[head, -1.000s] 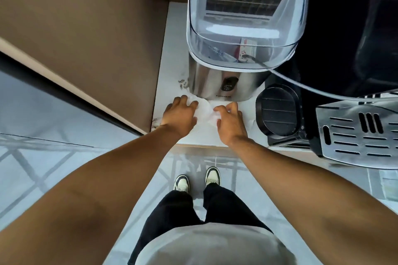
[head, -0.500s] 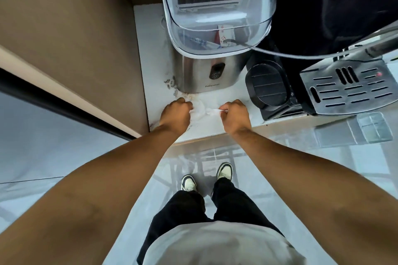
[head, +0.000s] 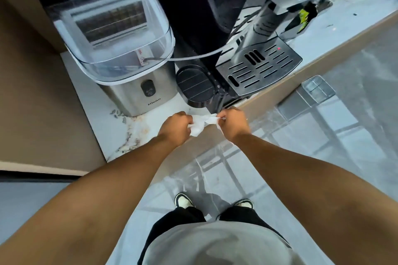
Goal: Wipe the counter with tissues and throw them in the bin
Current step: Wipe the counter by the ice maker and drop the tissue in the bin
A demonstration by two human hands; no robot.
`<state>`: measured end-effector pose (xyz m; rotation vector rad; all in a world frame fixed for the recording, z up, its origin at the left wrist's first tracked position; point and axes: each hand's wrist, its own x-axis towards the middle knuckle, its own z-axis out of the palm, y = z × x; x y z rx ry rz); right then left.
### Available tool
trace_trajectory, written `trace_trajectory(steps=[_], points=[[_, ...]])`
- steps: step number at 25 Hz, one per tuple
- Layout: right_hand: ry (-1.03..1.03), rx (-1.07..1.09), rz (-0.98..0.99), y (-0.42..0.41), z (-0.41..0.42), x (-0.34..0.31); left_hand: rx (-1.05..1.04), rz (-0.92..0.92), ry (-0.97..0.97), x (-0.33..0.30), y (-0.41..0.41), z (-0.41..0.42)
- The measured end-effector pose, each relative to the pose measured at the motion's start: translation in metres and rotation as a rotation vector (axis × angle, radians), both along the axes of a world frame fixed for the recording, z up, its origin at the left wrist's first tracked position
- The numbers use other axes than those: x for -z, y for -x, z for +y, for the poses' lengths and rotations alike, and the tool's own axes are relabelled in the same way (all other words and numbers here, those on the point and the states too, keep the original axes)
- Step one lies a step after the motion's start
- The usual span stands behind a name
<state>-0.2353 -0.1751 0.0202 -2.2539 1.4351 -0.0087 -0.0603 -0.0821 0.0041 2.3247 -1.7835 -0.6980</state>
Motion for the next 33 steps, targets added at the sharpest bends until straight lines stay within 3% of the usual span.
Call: trace_trajectory(steps=[6,22,33], points=[[-0.043,0.272,-0.092,0.122,-0.039,-0.002,0.145,0.011,0.005,-0.008,0.106,-0.059],[0.032,0.668,-0.244,0.425,-0.141,-0.028,0.477,-0.107,0.05,-0.051,0.376,-0.243],[0.064,0.844,-0.215,0.541,-0.249,-0.008,0.603,-0.127,0.088,-0.031,0.492,-0.389]])
